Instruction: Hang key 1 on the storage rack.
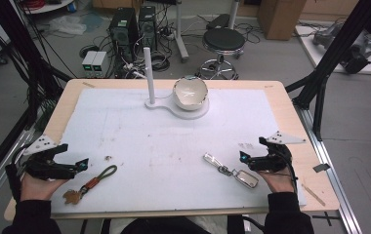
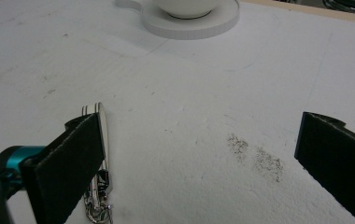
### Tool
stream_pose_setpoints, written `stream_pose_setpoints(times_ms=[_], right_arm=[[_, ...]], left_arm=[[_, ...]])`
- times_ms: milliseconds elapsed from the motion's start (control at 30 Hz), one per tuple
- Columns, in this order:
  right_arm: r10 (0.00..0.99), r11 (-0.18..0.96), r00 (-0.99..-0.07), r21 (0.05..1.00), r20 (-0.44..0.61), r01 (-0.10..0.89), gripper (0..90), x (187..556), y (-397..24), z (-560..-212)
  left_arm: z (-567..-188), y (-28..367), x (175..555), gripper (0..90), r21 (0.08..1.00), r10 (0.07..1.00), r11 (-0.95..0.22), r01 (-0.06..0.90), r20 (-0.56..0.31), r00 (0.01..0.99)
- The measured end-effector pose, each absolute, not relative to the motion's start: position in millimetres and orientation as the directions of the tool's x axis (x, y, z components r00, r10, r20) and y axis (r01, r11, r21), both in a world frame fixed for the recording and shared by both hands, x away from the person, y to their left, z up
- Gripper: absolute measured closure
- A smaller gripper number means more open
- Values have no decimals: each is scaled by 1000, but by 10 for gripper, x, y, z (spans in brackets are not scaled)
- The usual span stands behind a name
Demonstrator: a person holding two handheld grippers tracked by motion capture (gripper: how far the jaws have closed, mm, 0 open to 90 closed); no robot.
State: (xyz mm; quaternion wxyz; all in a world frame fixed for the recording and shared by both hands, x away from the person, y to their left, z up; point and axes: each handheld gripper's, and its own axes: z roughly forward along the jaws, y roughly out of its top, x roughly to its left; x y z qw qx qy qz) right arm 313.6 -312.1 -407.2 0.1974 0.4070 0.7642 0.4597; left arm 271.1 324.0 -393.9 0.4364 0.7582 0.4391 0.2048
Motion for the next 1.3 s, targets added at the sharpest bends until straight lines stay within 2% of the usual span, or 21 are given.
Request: stream_pose_setpoints(times_ms=[667, 1300], right_arm=[[809, 238, -581, 859, 84, 454, 6, 3140, -3130, -4085], [821, 244, -566, 849, 77, 469, 7, 3154, -3133, -4108]], left_arm=[[-3957, 3247, 2713, 18, 831, 848, -245, 499, -66, 526], [-3952, 3056, 2748, 18, 787, 811, -337, 518, -37, 584]])
